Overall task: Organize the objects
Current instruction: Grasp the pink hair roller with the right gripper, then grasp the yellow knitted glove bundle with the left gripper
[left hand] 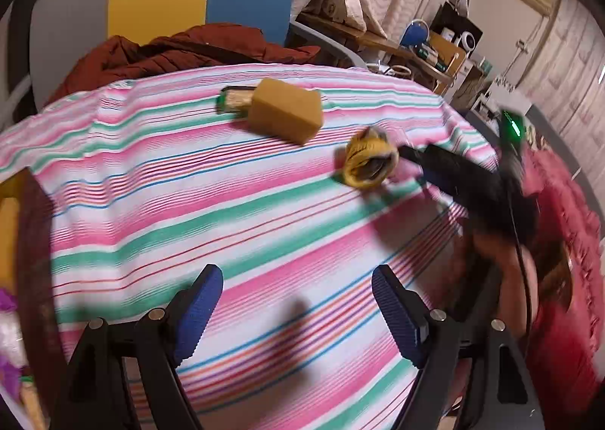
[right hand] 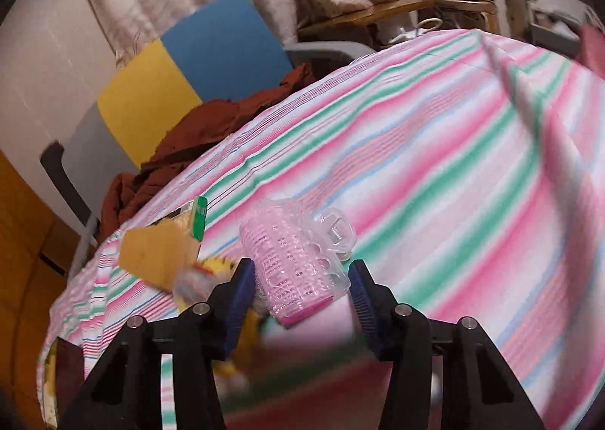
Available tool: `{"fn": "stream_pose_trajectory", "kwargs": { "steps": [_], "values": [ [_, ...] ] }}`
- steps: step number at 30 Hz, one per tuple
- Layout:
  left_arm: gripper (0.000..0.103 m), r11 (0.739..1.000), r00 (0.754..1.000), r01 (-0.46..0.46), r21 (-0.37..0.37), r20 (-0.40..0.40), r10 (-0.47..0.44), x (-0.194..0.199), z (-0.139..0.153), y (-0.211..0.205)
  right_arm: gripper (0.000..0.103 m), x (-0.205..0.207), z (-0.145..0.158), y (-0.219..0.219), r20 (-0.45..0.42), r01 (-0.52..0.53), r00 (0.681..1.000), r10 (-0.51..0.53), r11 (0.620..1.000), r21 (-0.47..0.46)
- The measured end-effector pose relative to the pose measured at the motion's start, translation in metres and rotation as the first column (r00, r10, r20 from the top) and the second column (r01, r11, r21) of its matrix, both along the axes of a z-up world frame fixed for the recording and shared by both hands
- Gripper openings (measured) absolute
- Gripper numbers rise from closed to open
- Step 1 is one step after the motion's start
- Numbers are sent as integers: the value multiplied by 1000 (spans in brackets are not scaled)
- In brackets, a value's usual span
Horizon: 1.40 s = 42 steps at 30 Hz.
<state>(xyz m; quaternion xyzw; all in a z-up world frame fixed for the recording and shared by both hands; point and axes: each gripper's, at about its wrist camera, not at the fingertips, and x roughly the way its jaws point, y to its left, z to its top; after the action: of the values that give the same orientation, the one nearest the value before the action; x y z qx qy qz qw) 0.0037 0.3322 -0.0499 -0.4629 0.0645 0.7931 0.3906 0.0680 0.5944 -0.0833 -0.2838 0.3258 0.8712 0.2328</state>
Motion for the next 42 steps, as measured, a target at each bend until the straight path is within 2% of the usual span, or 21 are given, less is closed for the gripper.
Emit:
{"fn": "stream_pose_trajectory", "kwargs": {
  "steps": [4,6,9,11,13,14,17,18,19,21,23,26,34,37,42],
  "values": [
    [82,1000,1000,19,23,5,-19,-4,-2,32,51,23,-1,-5,-46,101,994,-102,995,-13],
    [82,998,998,59,31,-22,-58,-4,-1,51,51,28,-1,-5,-58,141,988,-141,990,-4],
    [82,991,986,135,25,-99,-132,-7,1,85,52,29,-3,-5,-64,143,988,-143,990,-2],
    [83,983,966,180,-36,-184,-183,-6,-1,106,52,31,-4,-5,-78,141,987,-141,990,-14],
    [82,965,931,239,-103,-258,-258,-5,-5,126,52,35,-7,-1,-102,139,985,-142,990,-38],
    [82,951,905,278,-137,-295,-307,-3,-9,135,52,35,-7,0,-108,138,984,-142,989,-44],
    [82,916,850,338,-216,-347,-396,1,-18,151,52,34,-7,-2,-105,140,984,-142,990,-30],
    [82,913,844,341,-225,-355,-403,0,-20,155,52,33,-8,-1,-104,140,984,-142,990,-28],
    [79,912,844,343,-224,-352,-404,-2,-23,159,52,33,-8,-1,-106,140,984,-142,990,-28],
    [66,914,857,345,-215,-325,-400,-6,-28,166,52,32,-9,-1,-106,141,984,-143,990,-24],
    [38,915,877,340,-218,-277,-392,-11,-37,172,52,32,-10,-2,-102,141,985,-142,990,-18],
    [27,910,878,362,-201,-255,-406,-9,-41,174,52,33,-10,-3,-102,141,985,-142,990,-15],
    [15,907,867,388,-165,-268,-420,2,-38,148,52,33,-10,-3,-97,142,985,-142,990,-7],
    [7,906,860,391,-161,-288,-422,11,-36,137,52,33,-10,-3,-94,143,985,-143,990,-3],
    [5,924,884,355,-140,-272,-381,10,-35,118,52,35,-9,-2,-94,144,985,-143,990,1]
  ]
}}
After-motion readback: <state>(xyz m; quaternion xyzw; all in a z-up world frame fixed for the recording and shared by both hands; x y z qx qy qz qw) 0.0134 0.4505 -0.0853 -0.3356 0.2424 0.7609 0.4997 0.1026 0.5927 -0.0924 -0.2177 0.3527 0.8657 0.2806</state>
